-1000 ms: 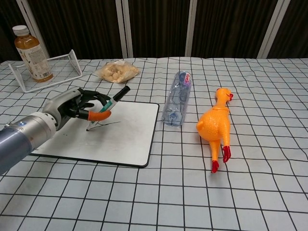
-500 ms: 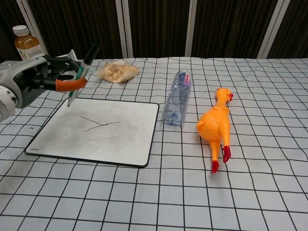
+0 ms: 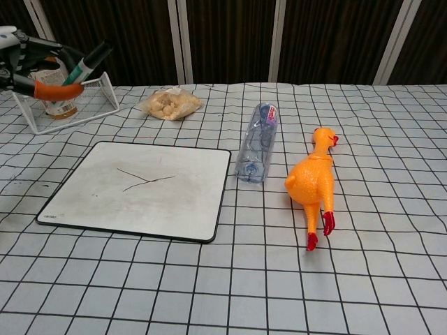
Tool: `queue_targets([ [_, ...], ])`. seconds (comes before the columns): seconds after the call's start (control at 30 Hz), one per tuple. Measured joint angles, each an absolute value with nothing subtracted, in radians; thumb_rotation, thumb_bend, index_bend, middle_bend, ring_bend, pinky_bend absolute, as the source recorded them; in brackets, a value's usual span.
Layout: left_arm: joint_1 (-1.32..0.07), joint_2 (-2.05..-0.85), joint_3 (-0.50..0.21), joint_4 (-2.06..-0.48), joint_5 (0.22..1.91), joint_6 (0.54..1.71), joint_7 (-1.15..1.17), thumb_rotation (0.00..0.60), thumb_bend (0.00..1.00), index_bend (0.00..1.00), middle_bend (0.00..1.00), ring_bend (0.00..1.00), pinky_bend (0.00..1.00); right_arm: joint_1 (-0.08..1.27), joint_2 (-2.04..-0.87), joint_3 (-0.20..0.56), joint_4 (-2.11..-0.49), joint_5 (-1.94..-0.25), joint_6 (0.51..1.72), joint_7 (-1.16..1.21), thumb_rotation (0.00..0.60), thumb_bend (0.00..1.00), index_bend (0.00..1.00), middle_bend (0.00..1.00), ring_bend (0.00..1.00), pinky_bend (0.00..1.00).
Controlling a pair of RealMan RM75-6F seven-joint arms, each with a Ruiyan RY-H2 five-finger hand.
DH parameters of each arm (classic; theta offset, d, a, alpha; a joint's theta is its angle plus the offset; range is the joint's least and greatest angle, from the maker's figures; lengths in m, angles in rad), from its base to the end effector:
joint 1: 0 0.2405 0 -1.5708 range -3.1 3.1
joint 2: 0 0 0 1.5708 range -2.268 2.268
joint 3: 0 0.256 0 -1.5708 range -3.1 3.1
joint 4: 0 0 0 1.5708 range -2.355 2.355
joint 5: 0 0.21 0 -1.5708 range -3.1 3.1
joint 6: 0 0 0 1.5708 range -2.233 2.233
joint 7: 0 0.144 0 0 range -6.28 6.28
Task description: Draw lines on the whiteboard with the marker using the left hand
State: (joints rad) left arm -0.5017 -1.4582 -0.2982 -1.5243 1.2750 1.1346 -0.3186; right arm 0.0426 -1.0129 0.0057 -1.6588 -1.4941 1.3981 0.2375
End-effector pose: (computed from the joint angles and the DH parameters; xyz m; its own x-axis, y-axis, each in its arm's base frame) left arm -0.1934 0.3323 0.0561 -0.2262 0.1484 0.9627 0.9542 -0.1650 0.2496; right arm -0.3264 -0.1568 0.1723 0.2193 -0.1340 0.9664 -0.9705 0.0717 0.2302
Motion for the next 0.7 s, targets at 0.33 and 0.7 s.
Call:
queue_targets([
  [0.33, -0.517, -1.425, -0.191, -1.368, 1.387, 1.114, -0.183, 0.600, 0.49, 0.73, 0.19, 0.03, 0.05, 0.043, -1.012, 0.007, -1.663, -1.486, 1.393, 0.224, 0.600, 0.27, 0.00, 0.00, 0.00, 0.00],
  [0.7, -0.540, -1.484, -0.124, -1.201, 1.402, 1.043, -0.084, 0.600, 0.42, 0.69, 0.14, 0.01, 0.01, 0.045, -1.009, 0.008, -1.666, -1.481, 1.388, 0.220, 0.600, 0.27, 0.00, 0.00, 0.00, 0.00],
])
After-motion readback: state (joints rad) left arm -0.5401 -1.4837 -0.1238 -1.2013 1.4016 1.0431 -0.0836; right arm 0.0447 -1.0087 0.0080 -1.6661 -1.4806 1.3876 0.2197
